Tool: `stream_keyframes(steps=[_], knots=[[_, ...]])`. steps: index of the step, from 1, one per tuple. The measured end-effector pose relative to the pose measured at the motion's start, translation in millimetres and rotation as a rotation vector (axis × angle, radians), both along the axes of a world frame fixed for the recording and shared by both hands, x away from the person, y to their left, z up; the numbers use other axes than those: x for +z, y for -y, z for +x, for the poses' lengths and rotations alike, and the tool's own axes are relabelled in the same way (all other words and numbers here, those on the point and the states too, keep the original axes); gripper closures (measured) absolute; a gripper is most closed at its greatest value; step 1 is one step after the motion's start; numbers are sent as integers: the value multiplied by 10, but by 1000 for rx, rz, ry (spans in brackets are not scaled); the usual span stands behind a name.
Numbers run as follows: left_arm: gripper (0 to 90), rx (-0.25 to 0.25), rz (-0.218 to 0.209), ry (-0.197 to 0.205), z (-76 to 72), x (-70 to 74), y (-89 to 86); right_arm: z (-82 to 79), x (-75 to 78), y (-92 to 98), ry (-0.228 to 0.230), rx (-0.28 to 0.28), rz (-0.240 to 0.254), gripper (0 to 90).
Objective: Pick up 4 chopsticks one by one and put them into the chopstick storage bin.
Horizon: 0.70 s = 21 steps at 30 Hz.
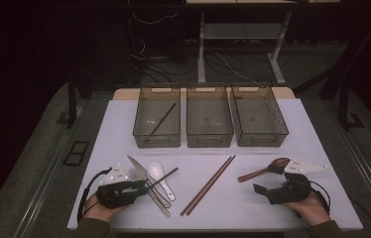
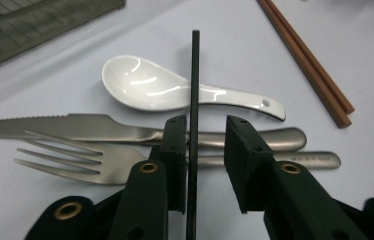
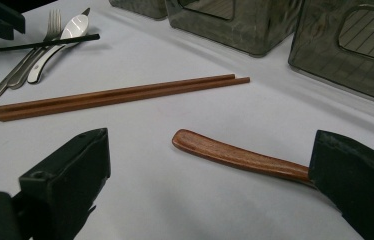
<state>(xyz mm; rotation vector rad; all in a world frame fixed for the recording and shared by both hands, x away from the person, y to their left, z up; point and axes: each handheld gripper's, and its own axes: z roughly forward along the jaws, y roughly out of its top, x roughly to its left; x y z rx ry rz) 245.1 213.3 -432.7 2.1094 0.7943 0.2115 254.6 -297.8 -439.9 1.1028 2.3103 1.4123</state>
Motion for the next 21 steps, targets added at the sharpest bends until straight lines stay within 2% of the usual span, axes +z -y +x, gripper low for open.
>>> stream_keyframes(steps=[5,10,16,20,21], knots=[[757,-3,3,-20,11,-26,-42,-3,2,1,-3,1,0,29],[758,-15,32,-37,27,-63,-48,-6,0,-7,-4,7,-3,29],[762,-18,40,-43,32,-80,-43,-1,-7,-10,-10,-6,16,29],[762,-26,60,-45,35,-87,-37,3,-28,-25,-18,-18,16,29],[765,-27,65,-45,36,-89,-36,4,-34,-32,-7,-20,16,29]])
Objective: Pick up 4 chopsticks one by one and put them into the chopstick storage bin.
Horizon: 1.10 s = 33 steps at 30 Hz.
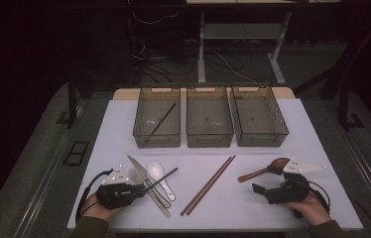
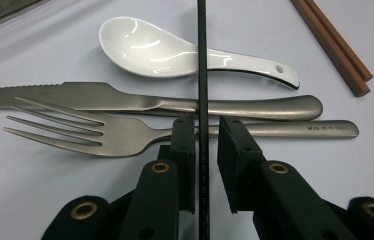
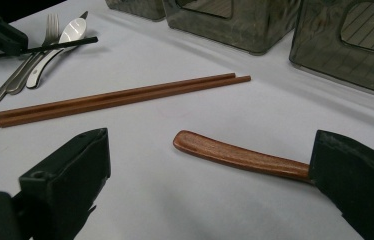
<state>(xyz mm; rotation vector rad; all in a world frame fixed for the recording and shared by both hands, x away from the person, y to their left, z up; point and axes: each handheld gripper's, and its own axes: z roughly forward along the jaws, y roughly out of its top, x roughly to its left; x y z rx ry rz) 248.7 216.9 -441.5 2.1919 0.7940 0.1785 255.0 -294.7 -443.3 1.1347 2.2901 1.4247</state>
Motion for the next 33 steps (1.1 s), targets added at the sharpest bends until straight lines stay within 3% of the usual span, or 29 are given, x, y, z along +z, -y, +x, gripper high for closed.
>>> stream_keyframes(steps=[4,10,21,33], knots=[[773,-3,9,-6,3,-13,9,-4,-11,-16,10,-18,-2,29],[797,-15,35,-13,13,-32,20,-12,-41,-35,16,0,-34,29],[844,-30,56,-10,18,-19,25,-1,-49,-45,7,3,-42,29],[850,-18,20,-2,4,28,36,-2,-54,-50,3,8,-51,29]])
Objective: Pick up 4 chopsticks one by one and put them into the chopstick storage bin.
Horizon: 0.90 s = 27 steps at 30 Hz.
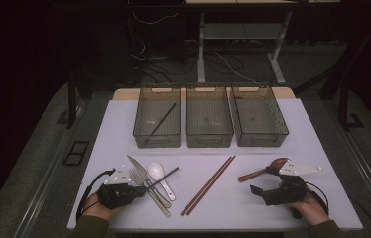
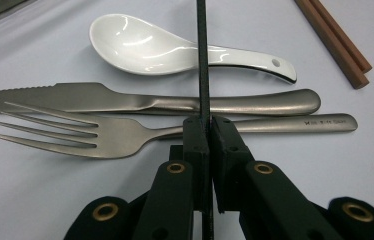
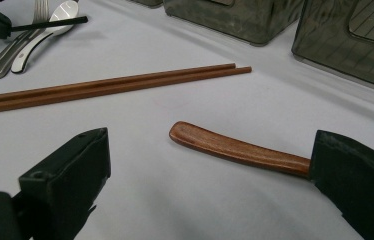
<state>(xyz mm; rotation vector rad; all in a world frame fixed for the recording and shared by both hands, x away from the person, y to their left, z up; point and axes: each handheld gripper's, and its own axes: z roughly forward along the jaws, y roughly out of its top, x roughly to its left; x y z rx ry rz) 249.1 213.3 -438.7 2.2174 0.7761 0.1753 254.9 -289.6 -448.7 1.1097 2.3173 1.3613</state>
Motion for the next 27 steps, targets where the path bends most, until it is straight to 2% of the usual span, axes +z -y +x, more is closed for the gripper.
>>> stream_keyframes(steps=[5,11,16,18,19,20,21,27], knots=[[850,3,2,1,7,22,-14,3,-1,2,0,-2,0,29],[849,34,-25,2,14,68,-6,4,-1,4,1,-3,0,29],[849,50,-21,5,35,95,9,5,-2,4,2,-2,-2,29],[849,42,-15,9,47,113,3,8,-3,5,1,-3,-2,29],[849,52,-28,14,48,116,11,9,-4,5,1,-3,-2,29],[849,45,-19,17,57,130,4,10,-5,5,3,-3,-3,29],[849,55,-33,21,59,135,12,12,-6,5,3,-2,-3,29],[849,63,-41,30,97,180,24,15,-7,5,3,-1,-5,29]])
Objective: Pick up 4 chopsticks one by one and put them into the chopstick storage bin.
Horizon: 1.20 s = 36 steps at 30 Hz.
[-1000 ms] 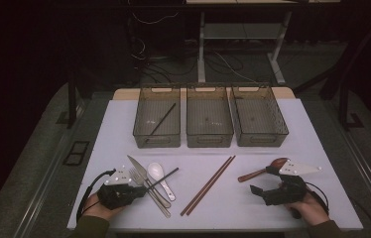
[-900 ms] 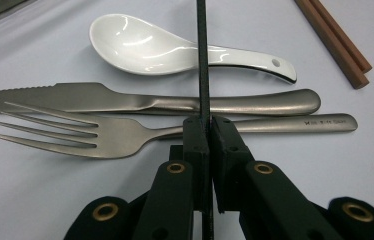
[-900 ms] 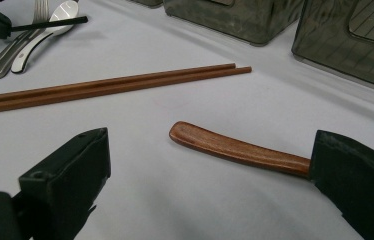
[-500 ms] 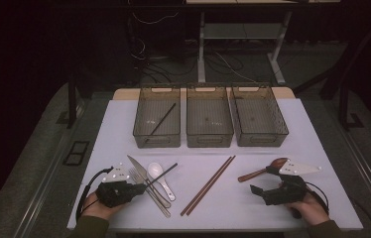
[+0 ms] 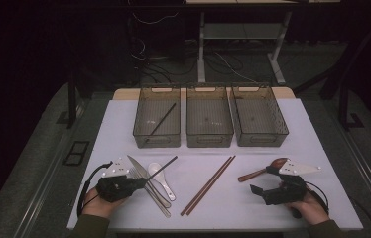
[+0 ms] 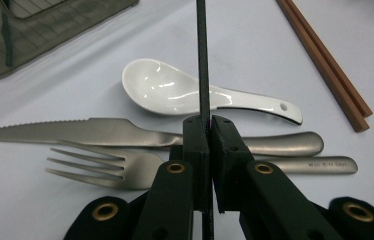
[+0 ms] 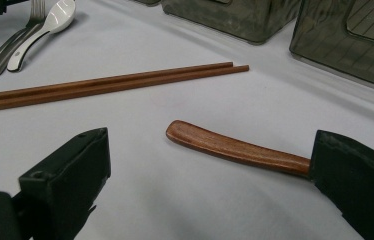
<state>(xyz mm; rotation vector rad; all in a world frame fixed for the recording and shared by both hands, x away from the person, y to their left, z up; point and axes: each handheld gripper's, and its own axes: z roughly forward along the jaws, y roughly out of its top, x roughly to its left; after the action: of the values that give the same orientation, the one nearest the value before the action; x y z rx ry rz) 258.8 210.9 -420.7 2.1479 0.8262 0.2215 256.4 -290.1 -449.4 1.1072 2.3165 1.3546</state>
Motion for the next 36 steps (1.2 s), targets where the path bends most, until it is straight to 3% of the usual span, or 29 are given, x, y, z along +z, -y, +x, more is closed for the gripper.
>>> stream_keyframes(steps=[36], knots=[[849,25,-59,63,252,170,77,-1,8,4,-2,-2,6,29]])
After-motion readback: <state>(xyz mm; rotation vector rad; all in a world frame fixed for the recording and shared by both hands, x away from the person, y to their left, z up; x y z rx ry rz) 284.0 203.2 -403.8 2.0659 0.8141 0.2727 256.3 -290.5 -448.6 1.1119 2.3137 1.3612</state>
